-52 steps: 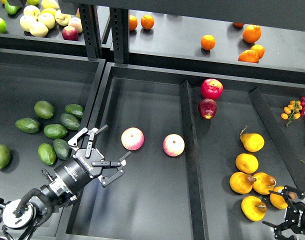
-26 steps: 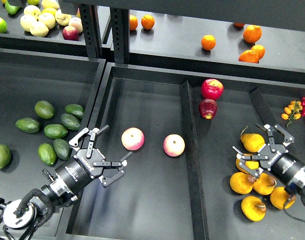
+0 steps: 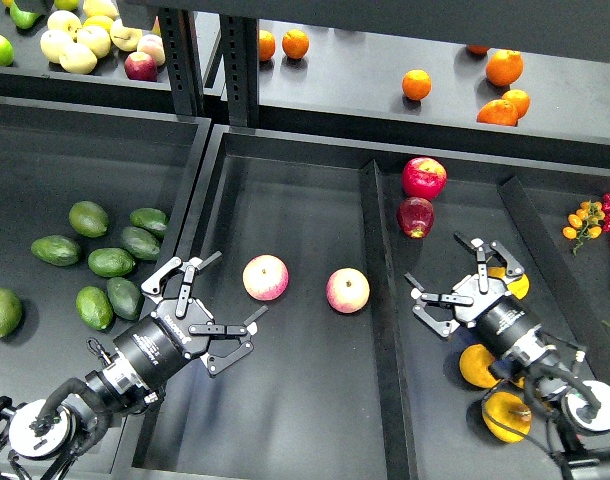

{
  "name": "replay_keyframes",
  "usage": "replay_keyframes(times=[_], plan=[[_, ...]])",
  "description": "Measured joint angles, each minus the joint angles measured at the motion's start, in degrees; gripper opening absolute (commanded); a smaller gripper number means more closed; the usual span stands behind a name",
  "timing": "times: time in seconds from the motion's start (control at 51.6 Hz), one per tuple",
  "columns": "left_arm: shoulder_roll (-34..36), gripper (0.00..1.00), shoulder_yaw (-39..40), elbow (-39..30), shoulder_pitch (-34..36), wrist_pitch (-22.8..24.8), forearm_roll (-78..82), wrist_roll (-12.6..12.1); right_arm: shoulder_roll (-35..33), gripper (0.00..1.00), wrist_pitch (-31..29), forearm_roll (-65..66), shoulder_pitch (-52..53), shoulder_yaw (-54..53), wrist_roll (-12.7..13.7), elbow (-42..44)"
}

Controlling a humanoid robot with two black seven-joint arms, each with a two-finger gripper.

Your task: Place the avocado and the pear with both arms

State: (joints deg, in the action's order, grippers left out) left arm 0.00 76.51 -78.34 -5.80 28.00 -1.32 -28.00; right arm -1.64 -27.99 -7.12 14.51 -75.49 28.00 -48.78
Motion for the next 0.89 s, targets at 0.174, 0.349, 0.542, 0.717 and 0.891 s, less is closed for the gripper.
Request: replay_keyframes(times=[0.174, 0.349, 0.542, 0.717, 0.891], plan=[[0.0, 0.99, 0.0, 0.0, 0.0, 0.0, 0.0, 0.0, 1.6, 1.0, 0.0, 0.0, -2.6, -0.2, 0.0, 0.7], [0.0, 0.99, 0.1, 0.1, 0.3, 0.0, 0.0, 0.0, 1.6, 1.0, 0.0, -0.1, -5.7, -2.8, 0.0, 0.8], [0.0, 0.99, 0.2, 1.8, 0.4, 0.0, -0.3, 0.0, 1.6, 1.0, 0.0, -0.1, -7.4, -3.4, 0.0, 0.9], [0.0, 0.99, 0.1, 4.9, 0.7, 0.0, -2.2, 2.9, 1.6, 1.0, 0.0, -1.4, -9.2, -2.9, 0.0, 0.9], [0.0, 0.99, 0.1, 7.7, 2.1, 0.0, -5.3, 5.0, 1.6, 1.0, 0.0, -4.3, -11.2, -1.7, -6.4, -0.2]])
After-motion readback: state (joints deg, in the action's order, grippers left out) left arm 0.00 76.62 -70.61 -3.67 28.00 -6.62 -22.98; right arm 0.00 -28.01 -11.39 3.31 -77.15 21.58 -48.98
